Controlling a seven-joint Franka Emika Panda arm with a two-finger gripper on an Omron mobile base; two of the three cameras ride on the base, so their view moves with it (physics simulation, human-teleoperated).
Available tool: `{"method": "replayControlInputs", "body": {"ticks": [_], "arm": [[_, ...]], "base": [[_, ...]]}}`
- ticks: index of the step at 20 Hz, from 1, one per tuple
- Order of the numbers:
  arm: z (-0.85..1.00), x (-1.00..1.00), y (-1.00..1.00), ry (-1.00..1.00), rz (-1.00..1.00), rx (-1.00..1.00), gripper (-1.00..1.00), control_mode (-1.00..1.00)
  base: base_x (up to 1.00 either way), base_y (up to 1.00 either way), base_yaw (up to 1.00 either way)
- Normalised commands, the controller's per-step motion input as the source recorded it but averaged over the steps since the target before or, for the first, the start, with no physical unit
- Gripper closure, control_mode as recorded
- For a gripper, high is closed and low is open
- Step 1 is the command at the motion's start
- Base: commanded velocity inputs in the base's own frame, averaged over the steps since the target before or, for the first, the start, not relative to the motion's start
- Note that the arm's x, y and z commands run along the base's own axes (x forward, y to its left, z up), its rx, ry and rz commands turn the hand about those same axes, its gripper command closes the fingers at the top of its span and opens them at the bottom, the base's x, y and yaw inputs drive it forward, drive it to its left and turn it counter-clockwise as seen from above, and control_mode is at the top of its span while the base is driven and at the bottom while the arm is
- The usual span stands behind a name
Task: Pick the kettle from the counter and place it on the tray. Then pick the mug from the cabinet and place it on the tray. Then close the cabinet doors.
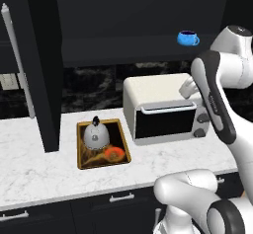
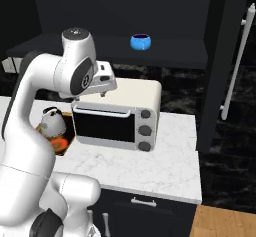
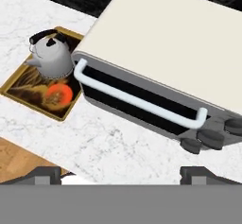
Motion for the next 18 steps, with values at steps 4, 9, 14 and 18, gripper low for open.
{"method": "replayControlInputs", "body": {"ticks": [4, 9, 14, 18], "arm": [[0.00, 0.00, -0.17, 0.00, 0.00, 0.00, -1.00, -1.00], [0.20, 0.10, -0.35, -0.01, -0.01, 0.00, -1.00, -1.00], [0.60, 0.32, -0.46, -0.15, -0.11, 0.10, -1.00, -1.00], [0.59, 0.43, -0.48, -0.19, -0.17, 0.17, -1.00, -1.00]], "base": [[0.00, 0.00, 0.00], [0.00, 0.00, 0.00], [0.00, 0.00, 0.00], [0.00, 0.00, 0.00]]}}
